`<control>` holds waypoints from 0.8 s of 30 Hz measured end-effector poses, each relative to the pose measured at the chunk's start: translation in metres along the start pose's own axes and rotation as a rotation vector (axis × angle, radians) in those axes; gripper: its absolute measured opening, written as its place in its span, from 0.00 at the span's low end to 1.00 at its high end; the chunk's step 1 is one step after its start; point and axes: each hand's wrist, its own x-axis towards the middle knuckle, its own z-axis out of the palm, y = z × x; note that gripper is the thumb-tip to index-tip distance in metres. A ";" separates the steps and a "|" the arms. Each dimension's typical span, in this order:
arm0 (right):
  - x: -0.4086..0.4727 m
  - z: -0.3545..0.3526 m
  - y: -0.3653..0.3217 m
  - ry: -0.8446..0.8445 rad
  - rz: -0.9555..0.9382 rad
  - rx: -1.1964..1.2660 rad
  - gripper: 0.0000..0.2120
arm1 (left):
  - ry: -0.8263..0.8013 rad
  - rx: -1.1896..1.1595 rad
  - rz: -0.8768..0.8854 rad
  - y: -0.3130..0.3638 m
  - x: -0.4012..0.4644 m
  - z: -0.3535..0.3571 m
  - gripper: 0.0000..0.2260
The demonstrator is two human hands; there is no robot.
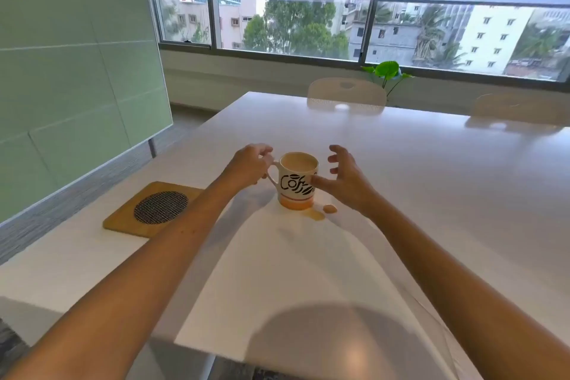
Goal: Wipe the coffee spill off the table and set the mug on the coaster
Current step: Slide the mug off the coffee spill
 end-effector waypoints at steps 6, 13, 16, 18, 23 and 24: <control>0.025 0.026 0.013 -0.106 0.093 0.155 0.49 | -0.167 -0.029 -0.095 -0.013 0.018 0.016 0.14; 0.028 0.056 0.028 0.076 0.055 0.197 0.46 | -0.247 -0.150 0.052 -0.037 0.032 0.024 0.18; 0.027 0.063 0.029 0.174 0.032 0.163 0.37 | -0.296 -0.311 0.061 -0.042 0.035 0.027 0.18; 0.027 0.065 0.030 0.223 0.019 0.145 0.37 | -0.342 -0.373 0.072 -0.044 0.036 0.028 0.18; 0.032 0.066 0.027 0.255 0.000 0.095 0.38 | -0.407 -0.391 0.124 -0.046 0.042 0.023 0.18; 0.035 0.065 0.025 0.256 -0.005 0.094 0.38 | -0.412 -0.401 0.124 -0.045 0.045 0.020 0.18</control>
